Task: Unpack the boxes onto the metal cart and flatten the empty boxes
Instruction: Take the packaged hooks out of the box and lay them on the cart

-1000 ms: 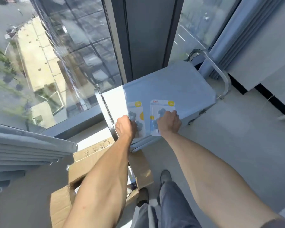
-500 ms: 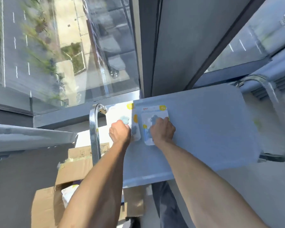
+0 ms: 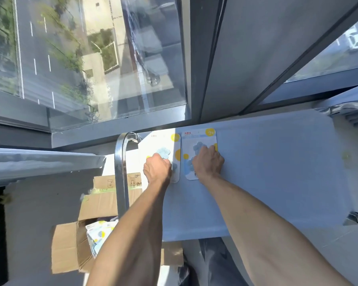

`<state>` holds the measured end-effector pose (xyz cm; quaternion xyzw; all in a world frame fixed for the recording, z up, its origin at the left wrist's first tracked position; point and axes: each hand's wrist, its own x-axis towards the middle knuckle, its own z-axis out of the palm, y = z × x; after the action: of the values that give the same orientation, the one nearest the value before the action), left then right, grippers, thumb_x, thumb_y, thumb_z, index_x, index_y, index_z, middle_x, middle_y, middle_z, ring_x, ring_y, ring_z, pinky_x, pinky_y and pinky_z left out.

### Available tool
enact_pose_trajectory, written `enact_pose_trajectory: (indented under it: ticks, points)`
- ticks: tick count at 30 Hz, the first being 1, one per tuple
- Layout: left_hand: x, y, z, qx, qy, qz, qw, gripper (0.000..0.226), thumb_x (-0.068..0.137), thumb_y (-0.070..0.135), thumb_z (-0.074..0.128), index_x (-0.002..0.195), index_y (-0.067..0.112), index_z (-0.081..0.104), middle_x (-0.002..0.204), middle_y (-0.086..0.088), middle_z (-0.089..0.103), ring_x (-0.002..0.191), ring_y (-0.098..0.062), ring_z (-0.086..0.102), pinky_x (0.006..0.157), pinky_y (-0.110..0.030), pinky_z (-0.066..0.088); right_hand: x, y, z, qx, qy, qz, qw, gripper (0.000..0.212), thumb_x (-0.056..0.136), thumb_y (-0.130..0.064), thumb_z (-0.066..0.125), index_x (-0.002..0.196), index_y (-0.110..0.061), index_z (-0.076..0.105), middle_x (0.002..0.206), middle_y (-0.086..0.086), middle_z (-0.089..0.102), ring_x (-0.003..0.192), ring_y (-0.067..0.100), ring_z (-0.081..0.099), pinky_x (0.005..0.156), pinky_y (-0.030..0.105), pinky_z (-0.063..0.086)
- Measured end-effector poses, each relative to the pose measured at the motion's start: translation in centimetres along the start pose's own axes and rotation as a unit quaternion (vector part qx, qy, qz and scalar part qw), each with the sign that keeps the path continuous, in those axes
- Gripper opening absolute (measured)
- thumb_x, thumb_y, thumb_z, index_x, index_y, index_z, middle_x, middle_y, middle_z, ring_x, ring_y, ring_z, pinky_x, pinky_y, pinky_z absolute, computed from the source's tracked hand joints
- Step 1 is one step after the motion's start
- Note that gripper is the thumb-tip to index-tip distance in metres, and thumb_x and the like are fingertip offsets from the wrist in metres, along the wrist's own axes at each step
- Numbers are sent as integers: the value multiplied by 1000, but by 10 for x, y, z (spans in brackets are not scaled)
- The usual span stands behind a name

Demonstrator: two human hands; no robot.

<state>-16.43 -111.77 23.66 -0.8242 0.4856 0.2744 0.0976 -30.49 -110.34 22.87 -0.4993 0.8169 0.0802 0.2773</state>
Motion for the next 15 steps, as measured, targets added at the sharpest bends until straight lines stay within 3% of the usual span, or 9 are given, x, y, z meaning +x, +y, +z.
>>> enact_pose_trajectory:
  ticks: [8,15]
  points:
    - [-13,-10,2,-8,-13,-3,1000,23,93,18,49,102,3,64,105,-20,66,98,-37,62,77,-36,46,-12,-6,5,18,3,10,1000,28,97,-28,52,119,-13,58,117,11,58,104,28,61,82,35,45]
    - [-55,-31,1,-18,25,70,997,24,95,26,44,109,8,51,100,-19,64,93,-41,59,72,-40,37,-63,1,17,36,36,28,998,31,95,-22,49,124,-11,53,121,13,52,108,31,57,85,39,42]
